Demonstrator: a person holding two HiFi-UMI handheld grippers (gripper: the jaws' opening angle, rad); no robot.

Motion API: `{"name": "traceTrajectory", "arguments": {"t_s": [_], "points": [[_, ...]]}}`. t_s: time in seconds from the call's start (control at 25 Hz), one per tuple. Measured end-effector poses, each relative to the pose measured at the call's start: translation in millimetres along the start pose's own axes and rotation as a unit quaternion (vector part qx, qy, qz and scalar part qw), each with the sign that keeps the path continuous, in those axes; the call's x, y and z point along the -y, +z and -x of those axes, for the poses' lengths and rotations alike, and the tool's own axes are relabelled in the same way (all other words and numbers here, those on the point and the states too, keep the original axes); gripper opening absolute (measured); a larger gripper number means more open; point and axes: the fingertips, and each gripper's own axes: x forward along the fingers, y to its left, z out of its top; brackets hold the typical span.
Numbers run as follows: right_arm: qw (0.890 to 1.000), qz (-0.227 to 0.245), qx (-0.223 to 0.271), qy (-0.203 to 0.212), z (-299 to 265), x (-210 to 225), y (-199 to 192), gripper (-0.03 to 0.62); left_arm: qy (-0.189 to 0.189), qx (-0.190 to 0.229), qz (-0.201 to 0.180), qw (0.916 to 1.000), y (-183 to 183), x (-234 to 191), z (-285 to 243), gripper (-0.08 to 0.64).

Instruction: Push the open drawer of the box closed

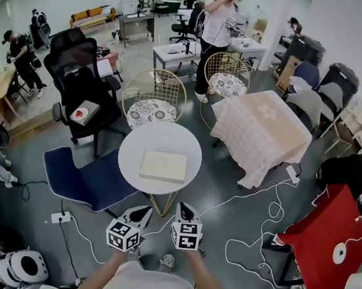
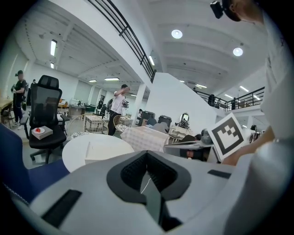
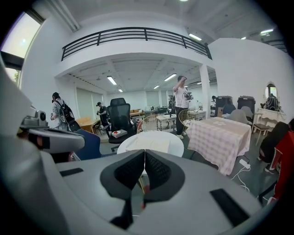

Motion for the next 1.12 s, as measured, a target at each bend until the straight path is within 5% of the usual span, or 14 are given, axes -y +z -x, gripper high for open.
{"name": "traceTrajectory", "arguments": {"t_s": [0.48,1.12], "points": [[1.000,-0.002,0.001,-0.007,52,-35,-33,0.017,-0.021,0.000,-0.001,0.9998,-10,18,28,0.012],[1.000,0.006,0.004,-0.020,133,-144,-76,0.015,-0.056,-0.001,0.002,0.9984,-57,47,142,0.012]]}}
